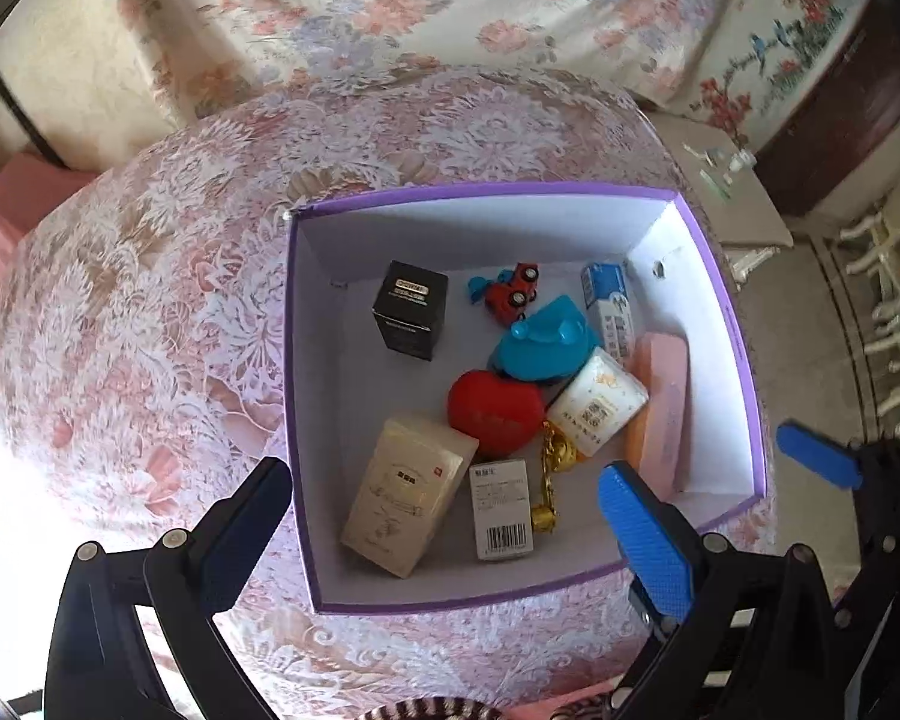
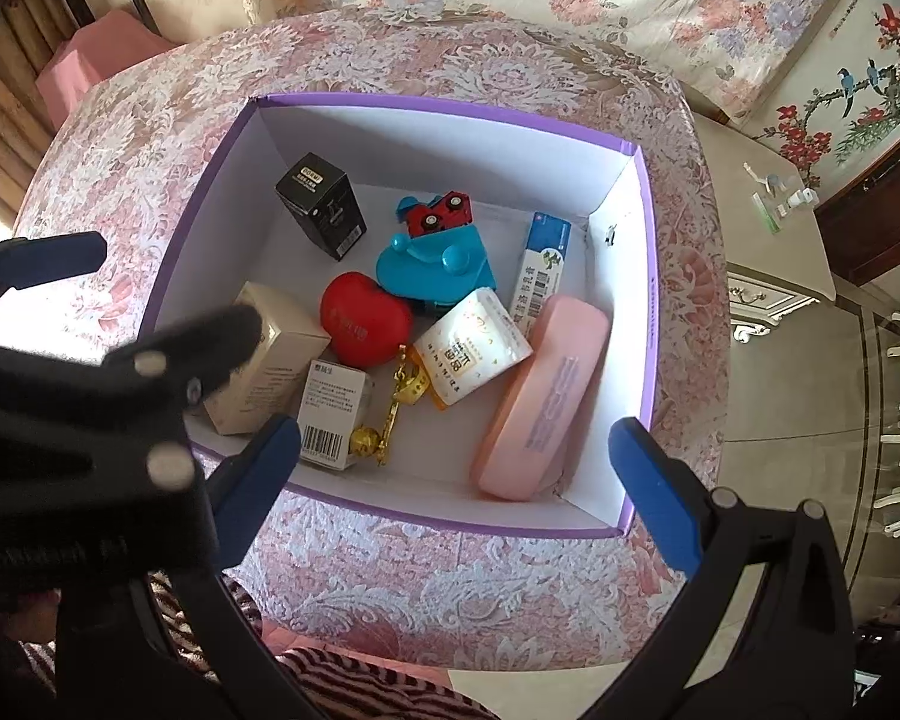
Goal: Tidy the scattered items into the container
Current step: 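Withdraw both open tools up from the purple box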
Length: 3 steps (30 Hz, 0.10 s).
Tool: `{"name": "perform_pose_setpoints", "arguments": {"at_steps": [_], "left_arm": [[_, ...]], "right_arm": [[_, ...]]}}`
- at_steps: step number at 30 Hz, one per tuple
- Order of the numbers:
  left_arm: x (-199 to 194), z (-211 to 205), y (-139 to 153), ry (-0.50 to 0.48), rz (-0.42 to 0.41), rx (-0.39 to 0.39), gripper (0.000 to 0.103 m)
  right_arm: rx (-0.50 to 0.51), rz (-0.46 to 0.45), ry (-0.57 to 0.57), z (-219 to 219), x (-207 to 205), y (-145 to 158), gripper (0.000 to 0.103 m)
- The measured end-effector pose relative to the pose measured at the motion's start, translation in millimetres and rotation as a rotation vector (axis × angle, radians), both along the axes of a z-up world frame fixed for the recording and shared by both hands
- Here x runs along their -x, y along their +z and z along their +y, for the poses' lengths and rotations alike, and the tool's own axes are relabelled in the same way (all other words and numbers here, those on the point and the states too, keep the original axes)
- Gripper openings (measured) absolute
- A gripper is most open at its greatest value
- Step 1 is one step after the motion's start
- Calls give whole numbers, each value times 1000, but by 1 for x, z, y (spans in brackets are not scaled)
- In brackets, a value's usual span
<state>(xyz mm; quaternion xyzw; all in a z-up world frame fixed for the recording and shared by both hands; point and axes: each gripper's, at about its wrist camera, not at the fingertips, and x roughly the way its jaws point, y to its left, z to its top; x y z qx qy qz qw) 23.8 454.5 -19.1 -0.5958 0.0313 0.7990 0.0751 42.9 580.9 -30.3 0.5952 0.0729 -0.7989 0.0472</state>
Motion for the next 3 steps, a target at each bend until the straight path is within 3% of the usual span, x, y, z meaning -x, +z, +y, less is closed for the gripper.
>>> {"name": "perform_pose_setpoints", "arguments": {"at_steps": [3], "left_arm": [[-2, 1, 0, -4, 21, 30, 103]], "right_arm": [[2, -3, -1, 2, -1, -1, 102]]}}
